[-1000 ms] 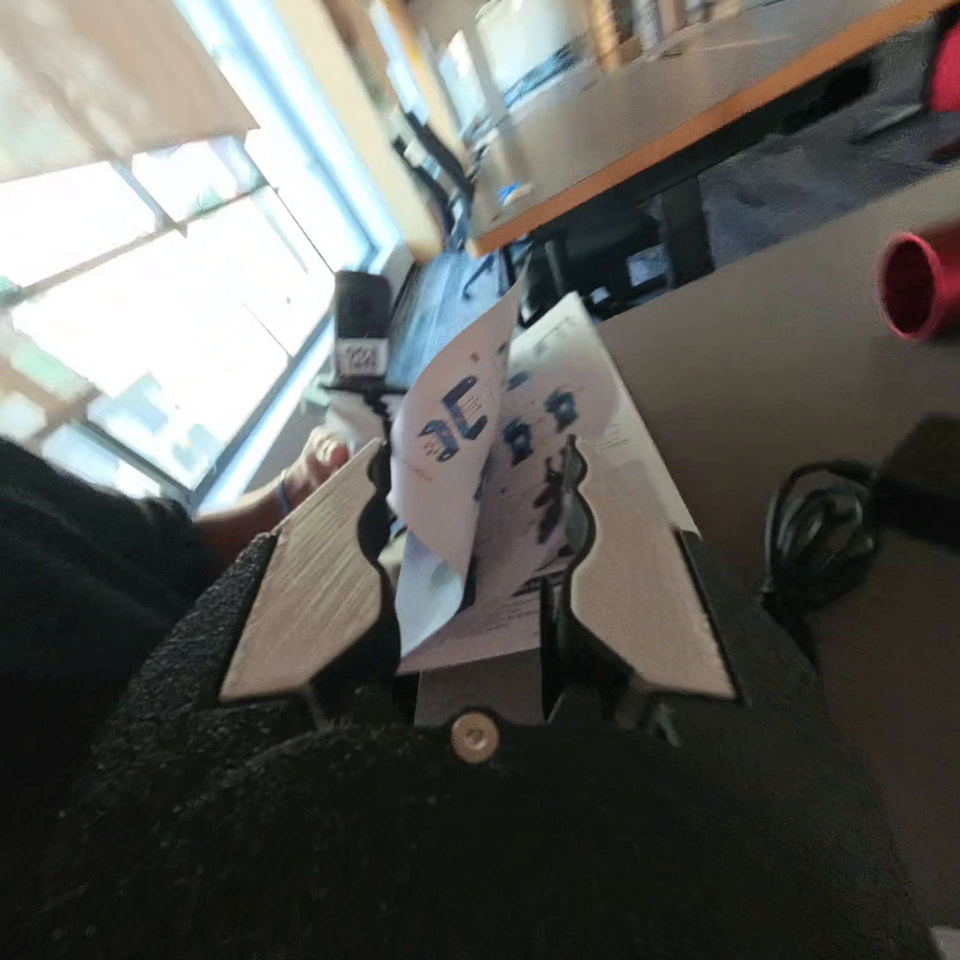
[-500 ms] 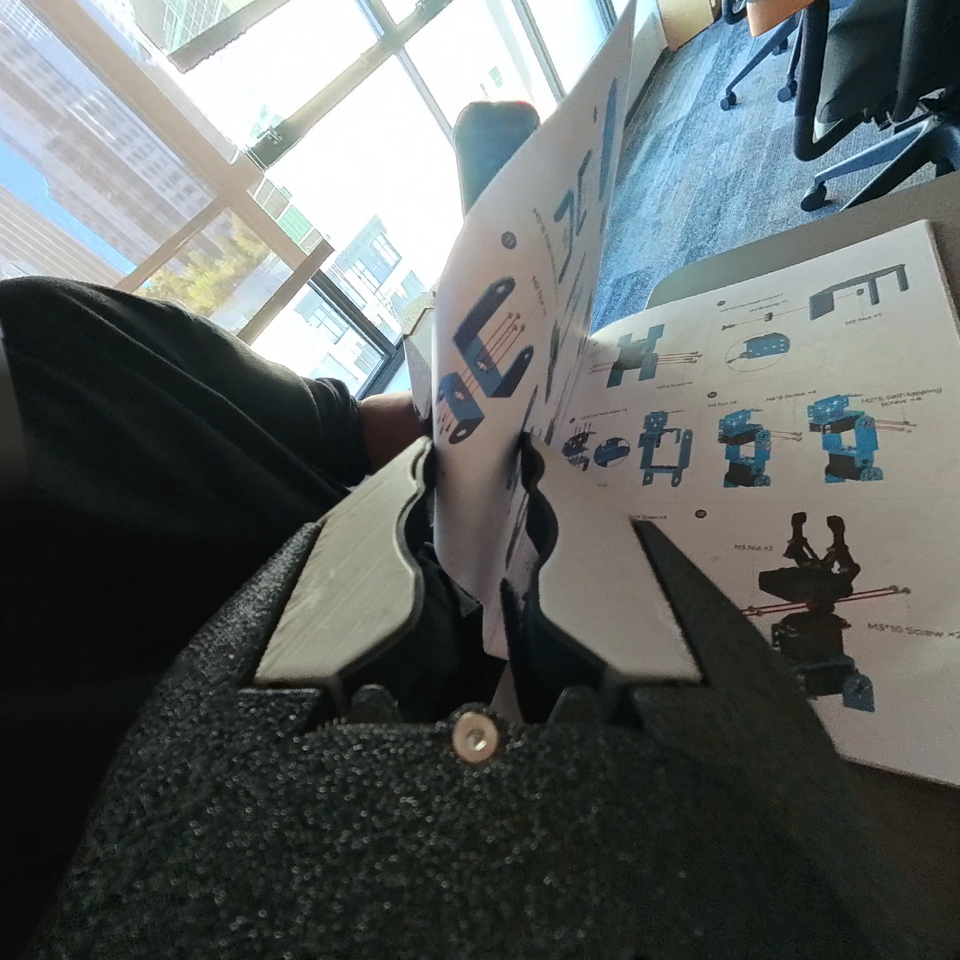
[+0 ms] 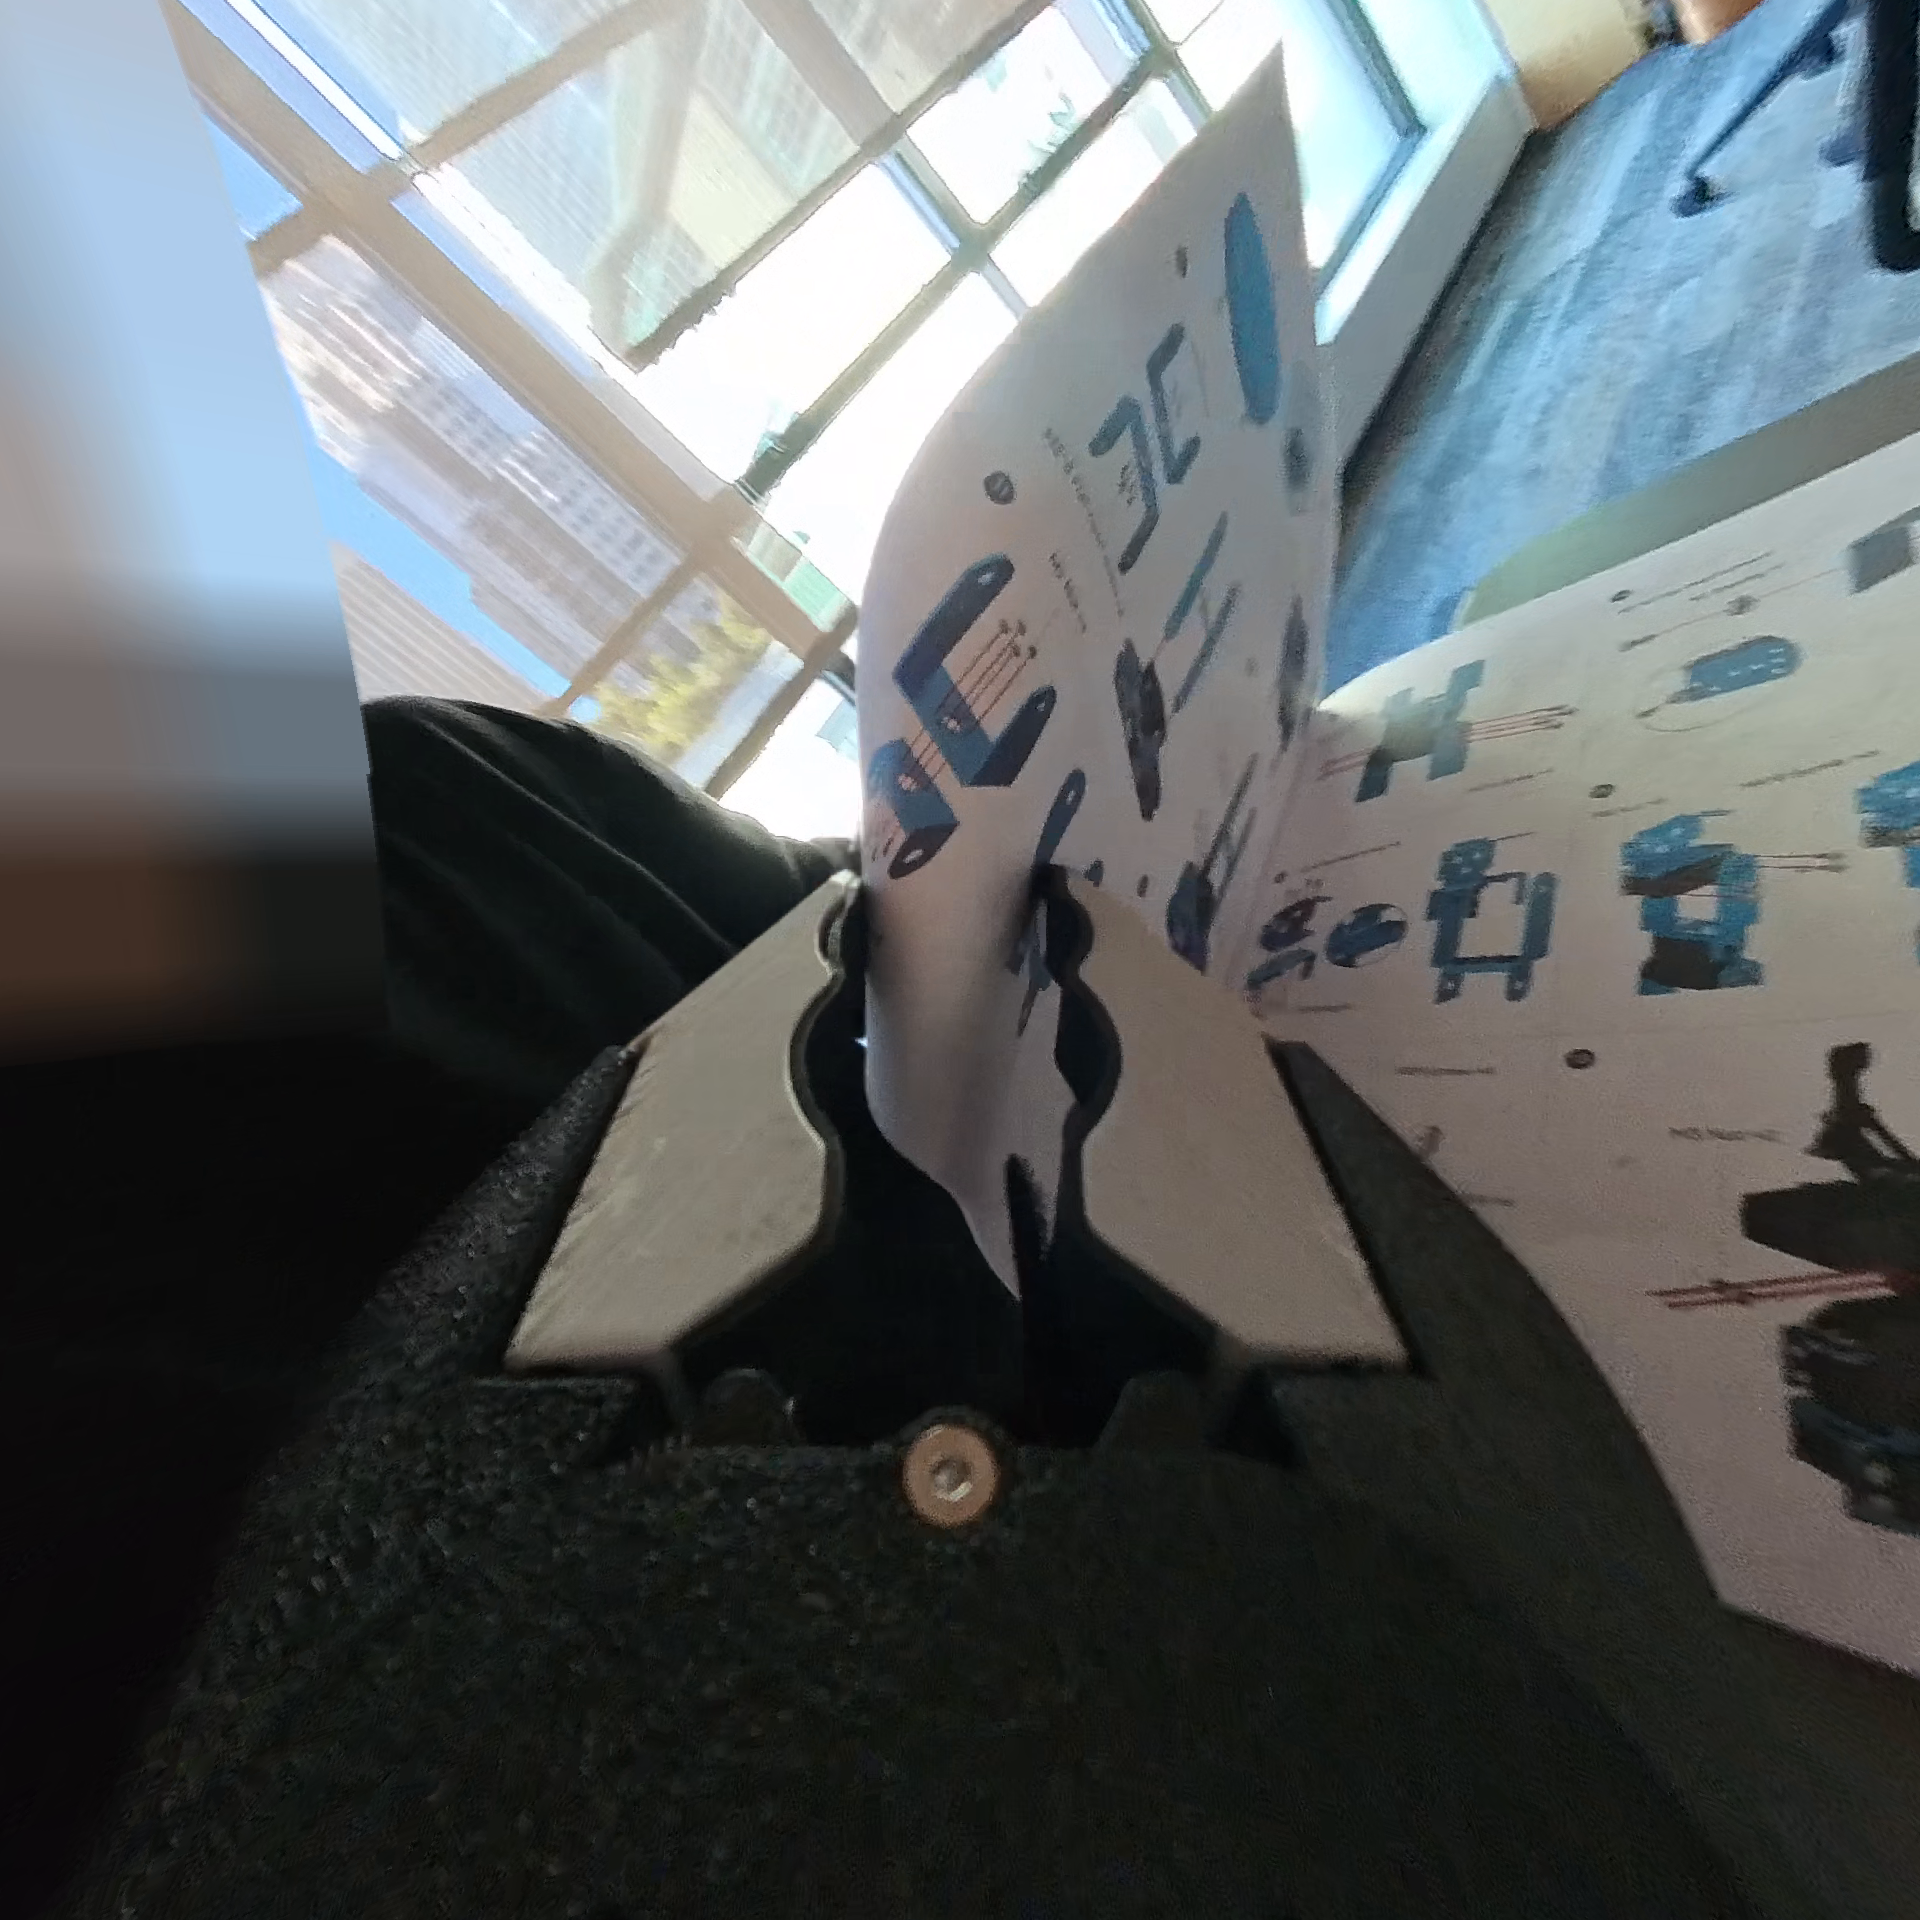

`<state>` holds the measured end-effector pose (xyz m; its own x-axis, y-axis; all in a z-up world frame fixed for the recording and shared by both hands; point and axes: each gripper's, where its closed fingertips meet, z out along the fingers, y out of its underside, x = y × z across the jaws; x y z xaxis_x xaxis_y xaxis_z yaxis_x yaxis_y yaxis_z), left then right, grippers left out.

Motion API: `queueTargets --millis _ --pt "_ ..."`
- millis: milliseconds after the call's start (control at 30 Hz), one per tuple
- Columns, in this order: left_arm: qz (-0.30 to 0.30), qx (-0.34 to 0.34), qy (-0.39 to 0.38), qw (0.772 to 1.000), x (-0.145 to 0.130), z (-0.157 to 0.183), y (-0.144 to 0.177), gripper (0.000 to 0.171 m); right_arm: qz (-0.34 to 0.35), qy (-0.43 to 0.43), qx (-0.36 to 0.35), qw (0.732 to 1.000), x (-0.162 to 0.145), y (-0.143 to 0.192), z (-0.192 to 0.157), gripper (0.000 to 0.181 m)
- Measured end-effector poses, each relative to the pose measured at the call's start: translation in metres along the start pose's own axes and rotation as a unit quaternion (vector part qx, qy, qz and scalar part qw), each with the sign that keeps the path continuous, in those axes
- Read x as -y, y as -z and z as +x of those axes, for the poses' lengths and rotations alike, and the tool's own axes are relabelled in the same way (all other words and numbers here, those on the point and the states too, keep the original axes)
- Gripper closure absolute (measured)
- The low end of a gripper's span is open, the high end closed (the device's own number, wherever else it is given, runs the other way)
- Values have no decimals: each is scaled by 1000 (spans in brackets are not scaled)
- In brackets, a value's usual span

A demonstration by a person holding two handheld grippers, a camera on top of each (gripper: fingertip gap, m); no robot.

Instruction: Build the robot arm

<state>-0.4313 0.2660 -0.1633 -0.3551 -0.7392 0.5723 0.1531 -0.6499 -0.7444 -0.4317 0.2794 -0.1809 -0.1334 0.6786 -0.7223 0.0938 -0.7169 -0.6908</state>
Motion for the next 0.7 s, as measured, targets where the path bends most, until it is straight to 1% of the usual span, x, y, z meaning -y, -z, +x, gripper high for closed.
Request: queueTargets --millis 67,133,233,367,467,600,700 --pt "11 -12 6 1000 3 3 -3 171 14 -21 28 999 2 1 -4 148" --pt "10 -12 6 1000 4 1 -4 171 22 -29 32 999 4 3 -2 148" --pt "6 -9 4 1000 6 -2 -3 171 26 -21 19 999 6 8 0 149" --pt "-11 15 -9 1000 1 -10 -4 171 17 3 -19 1000 5 15 7 152" --pt "-8 29 0 1000 0 -18 -2 171 15 7 -39 999 4 18 13 154" --pt "13 23 13 1000 3 -19 -2 171 22 -6 -29 999 4 21 14 154" --pt "17 29 14 999 4 -20 -2 171 23 -6 -31 999 4 21 15 155"
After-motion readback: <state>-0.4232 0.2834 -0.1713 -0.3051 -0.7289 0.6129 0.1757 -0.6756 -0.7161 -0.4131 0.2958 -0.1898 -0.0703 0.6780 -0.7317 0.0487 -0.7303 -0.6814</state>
